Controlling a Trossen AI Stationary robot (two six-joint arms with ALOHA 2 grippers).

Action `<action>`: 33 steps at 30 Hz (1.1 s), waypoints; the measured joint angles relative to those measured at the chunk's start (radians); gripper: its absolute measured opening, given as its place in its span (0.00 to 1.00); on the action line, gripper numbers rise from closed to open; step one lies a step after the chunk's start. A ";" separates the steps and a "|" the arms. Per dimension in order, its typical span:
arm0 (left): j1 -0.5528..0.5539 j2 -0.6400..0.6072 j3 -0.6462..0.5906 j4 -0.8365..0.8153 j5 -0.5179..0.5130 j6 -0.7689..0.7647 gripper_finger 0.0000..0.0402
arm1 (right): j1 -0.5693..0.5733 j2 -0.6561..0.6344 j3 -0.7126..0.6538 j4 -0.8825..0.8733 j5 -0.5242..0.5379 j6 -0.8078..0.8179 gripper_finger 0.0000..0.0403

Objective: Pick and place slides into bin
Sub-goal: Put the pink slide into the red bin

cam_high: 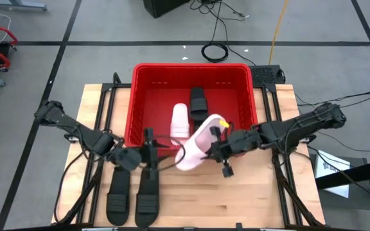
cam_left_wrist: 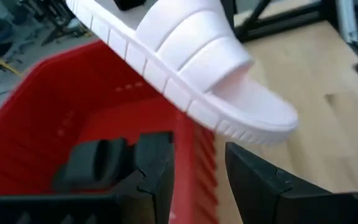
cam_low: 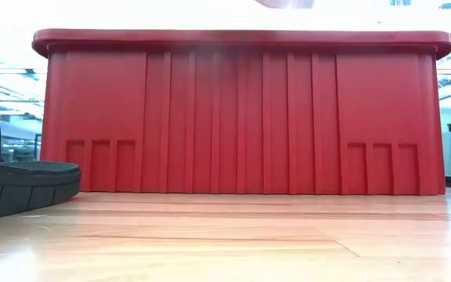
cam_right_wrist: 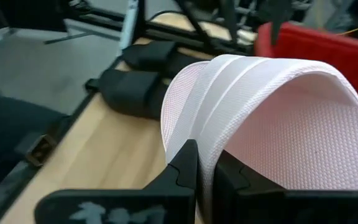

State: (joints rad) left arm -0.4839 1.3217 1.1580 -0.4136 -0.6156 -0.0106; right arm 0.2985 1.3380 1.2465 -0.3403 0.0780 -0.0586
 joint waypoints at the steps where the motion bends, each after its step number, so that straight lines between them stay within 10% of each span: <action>1: 0.021 -0.004 0.001 0.003 0.006 0.011 0.36 | -0.020 -0.008 0.000 0.001 0.000 -0.010 0.02; 11: 0.176 -0.081 0.000 -0.035 0.091 0.080 0.36 | -0.191 -0.048 0.000 -0.066 -0.021 -0.072 0.02; 33: 0.592 -0.179 0.000 -0.054 0.467 0.257 0.36 | -0.664 -0.049 0.000 -0.031 -0.487 -0.247 0.02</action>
State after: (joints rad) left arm 0.1082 1.1431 1.1584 -0.4676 -0.1489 0.2461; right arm -0.3657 1.2892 1.2461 -0.3710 -0.4091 -0.3053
